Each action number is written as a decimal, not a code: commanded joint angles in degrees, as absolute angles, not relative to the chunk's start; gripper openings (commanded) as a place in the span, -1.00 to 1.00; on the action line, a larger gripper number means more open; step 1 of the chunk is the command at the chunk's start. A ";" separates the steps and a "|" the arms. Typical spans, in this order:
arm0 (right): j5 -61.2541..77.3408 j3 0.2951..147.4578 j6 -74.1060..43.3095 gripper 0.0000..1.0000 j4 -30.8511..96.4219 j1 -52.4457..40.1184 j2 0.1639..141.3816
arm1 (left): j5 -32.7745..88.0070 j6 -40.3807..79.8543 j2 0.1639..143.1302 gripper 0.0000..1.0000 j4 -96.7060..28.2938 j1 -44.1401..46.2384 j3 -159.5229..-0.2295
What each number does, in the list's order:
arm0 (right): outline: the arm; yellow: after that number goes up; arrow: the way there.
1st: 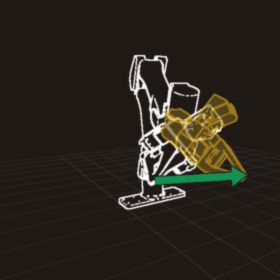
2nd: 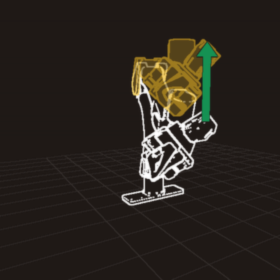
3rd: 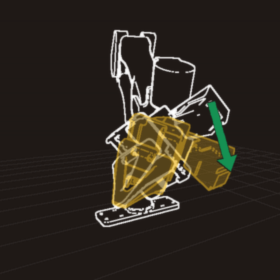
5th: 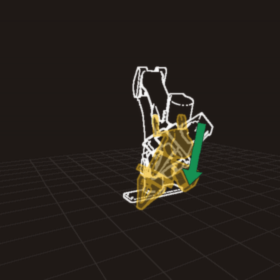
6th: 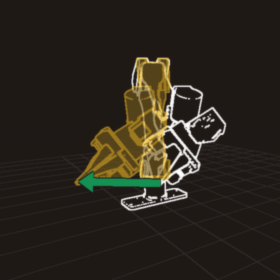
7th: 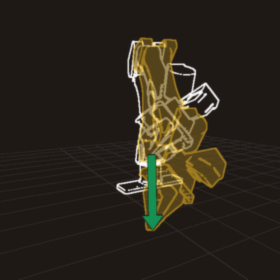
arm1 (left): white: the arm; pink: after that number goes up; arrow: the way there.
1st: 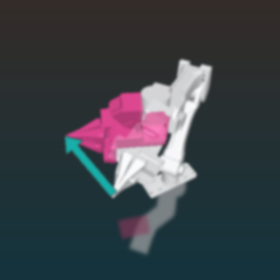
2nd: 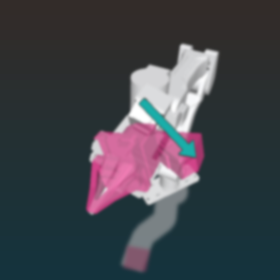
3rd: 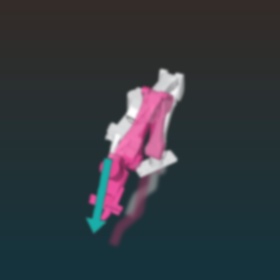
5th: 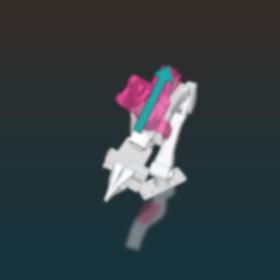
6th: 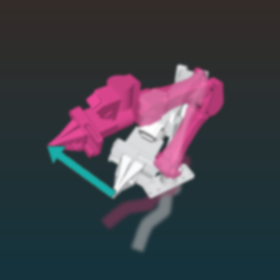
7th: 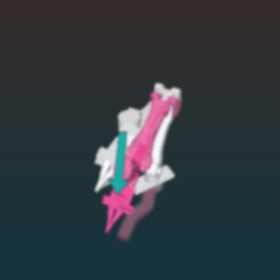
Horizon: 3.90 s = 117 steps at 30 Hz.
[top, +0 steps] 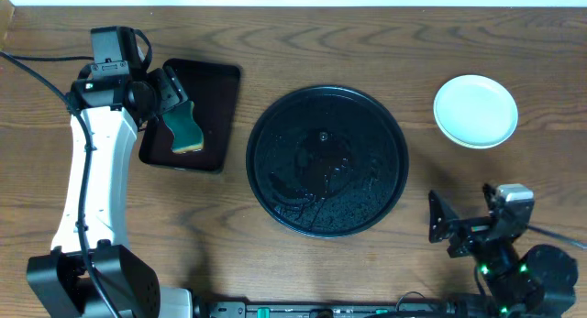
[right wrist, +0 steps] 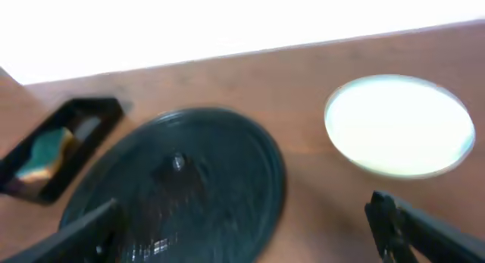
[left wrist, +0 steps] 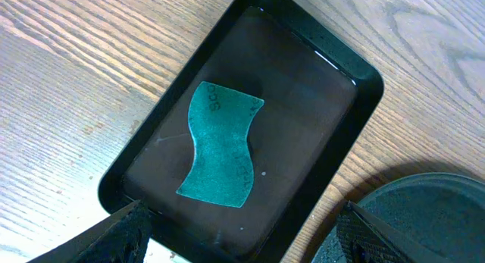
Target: Clean dirty plates on tray and stack at the side
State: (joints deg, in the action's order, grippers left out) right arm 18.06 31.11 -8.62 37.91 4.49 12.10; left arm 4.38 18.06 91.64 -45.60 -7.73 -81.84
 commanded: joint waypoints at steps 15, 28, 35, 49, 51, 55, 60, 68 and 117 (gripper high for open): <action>17.43 6.13 -10.66 0.98 4.14 -0.82 0.27 | 4.29 17.85 91.94 0.59 -45.63 -8.01 -82.30; 9.43 0.30 -10.63 0.98 0.91 -3.36 0.27 | 4.32 17.82 91.94 0.59 -45.63 -8.01 -82.30; 5.39 0.32 -6.66 0.98 3.90 -3.14 0.27 | 4.29 17.85 91.94 0.59 -45.63 -8.01 -82.30; 5.43 0.32 -6.33 0.98 3.90 2.70 0.27 | 4.32 17.85 91.94 0.59 -45.63 -8.01 -82.30; 5.41 0.32 -6.33 0.98 3.88 3.36 0.27 | 4.32 17.85 91.94 0.59 -45.63 -8.01 -82.30; 5.41 0.32 -6.33 0.98 3.88 3.88 0.27 | 4.29 17.85 91.94 0.59 -45.63 -8.01 -82.30; 5.41 0.32 -6.33 0.99 3.88 3.88 0.27 | 4.29 17.82 91.94 0.59 -45.63 -8.01 -82.30; 5.41 0.32 -6.33 0.98 3.88 3.88 0.27 | 4.32 17.85 91.94 0.59 -45.63 -8.01 -82.30; 5.41 0.32 -6.33 0.99 3.88 3.88 0.30 | 4.12 11.27 54.74 0.60 -15.25 -3.40 -36.38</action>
State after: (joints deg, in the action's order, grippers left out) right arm 5.69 0.40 -6.98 3.64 3.60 0.67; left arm 4.36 13.93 59.24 -18.09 -3.57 -41.19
